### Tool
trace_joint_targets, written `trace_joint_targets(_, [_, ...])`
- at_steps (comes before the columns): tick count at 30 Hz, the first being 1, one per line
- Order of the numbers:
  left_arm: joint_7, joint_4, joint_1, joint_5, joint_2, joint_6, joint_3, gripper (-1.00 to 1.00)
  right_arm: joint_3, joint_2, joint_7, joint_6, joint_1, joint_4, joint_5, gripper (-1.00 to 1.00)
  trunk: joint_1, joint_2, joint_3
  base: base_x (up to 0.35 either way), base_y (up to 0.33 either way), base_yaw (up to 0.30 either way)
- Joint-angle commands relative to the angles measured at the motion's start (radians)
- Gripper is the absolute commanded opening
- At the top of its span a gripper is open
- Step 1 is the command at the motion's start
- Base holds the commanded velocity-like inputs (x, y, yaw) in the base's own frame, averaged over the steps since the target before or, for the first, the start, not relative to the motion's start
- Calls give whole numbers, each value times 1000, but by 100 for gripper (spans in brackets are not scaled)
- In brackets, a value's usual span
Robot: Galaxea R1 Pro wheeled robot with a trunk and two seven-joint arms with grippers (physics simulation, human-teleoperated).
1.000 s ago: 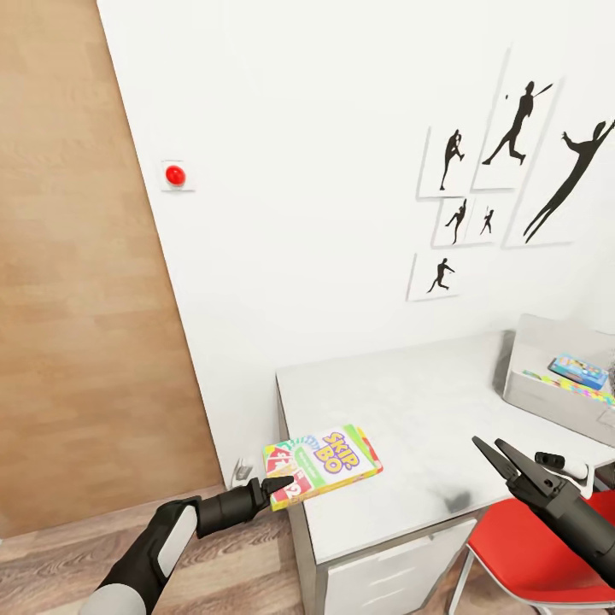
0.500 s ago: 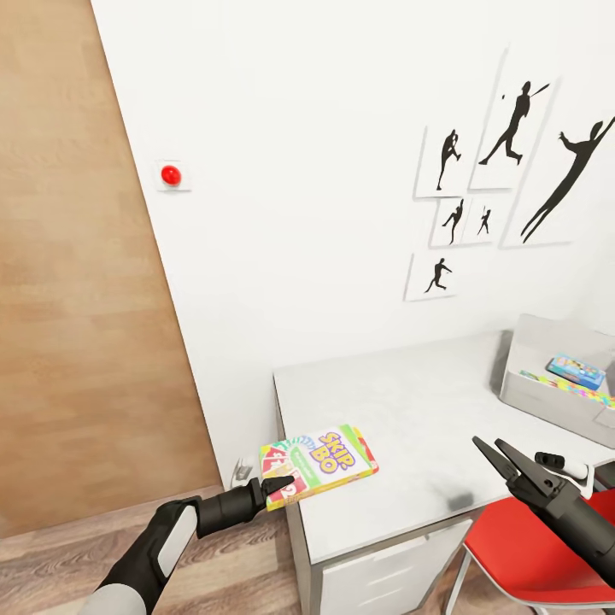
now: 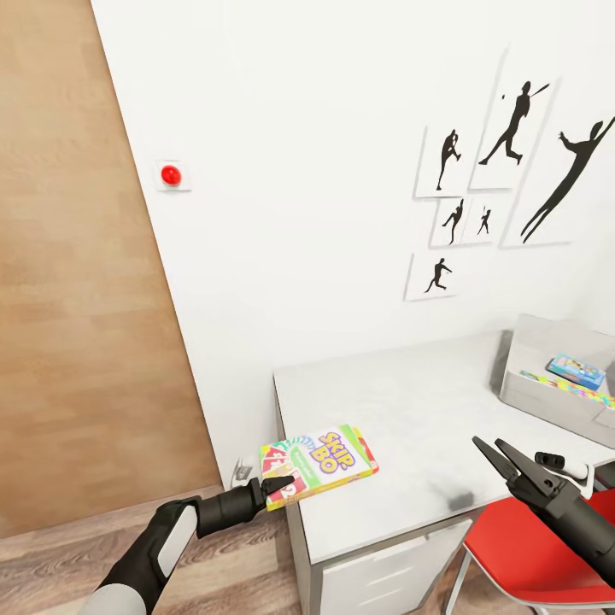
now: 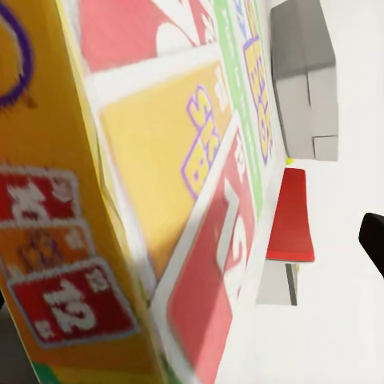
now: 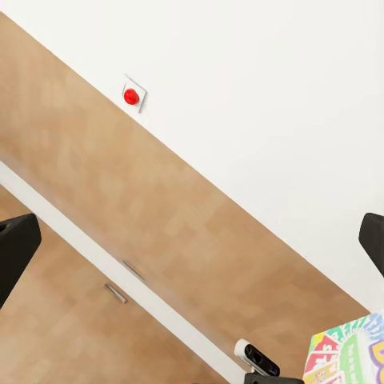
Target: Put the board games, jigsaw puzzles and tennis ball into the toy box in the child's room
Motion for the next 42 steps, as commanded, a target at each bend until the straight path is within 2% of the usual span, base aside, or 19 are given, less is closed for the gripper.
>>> trace_joint_targets(1, [-2,0,-1,0,-1,6,4,100,0,0,0,6,-1,0,-4,100,0,-1,-1,0,0,0])
trace_joint_targets(2, [-2,0,-1,0,-1,6,4,-100,0,0,0,6,-1,0,-4,100,0,-1,-1,0,0,0])
trace_joint_targets(14, [-5,0,-1,2,1,6,5,-100,0,0,0,6,-1,0,-4,100,0,-1,-1,0,0,0])
trace_joint_targets(25, [-7,0,-1,2,2,9,4,-100,0,0,0,7,-1,0,-4,100,-42,76,33,0,0,0])
trace_joint_targets(27, [-8,-2,-1,2,3,14,3,-100,0,0,0,6,-1,0,-4,100,-42,76,33,0,0,0])
trace_joint_targets(29, [-11,-9,-1,2,5,36,2,-100,1,1,0,6,-1,0,-4,100,-46,83,37,0,0,0])
trace_joint_targets(35, [-13,-56,-2,3,17,157,-7,-100,2,1,0,6,-1,0,-4,100,-69,125,55,0,0,0])
trace_joint_targets(38, [-19,-91,-2,7,53,201,-8,-100,1,1,-1,6,-1,0,-4,100,-80,146,65,0,0,0])
trace_joint_targets(42, [-87,-104,-3,5,79,245,-9,-100,1,0,-1,6,-1,0,-4,100,-96,174,77,0,0,0])
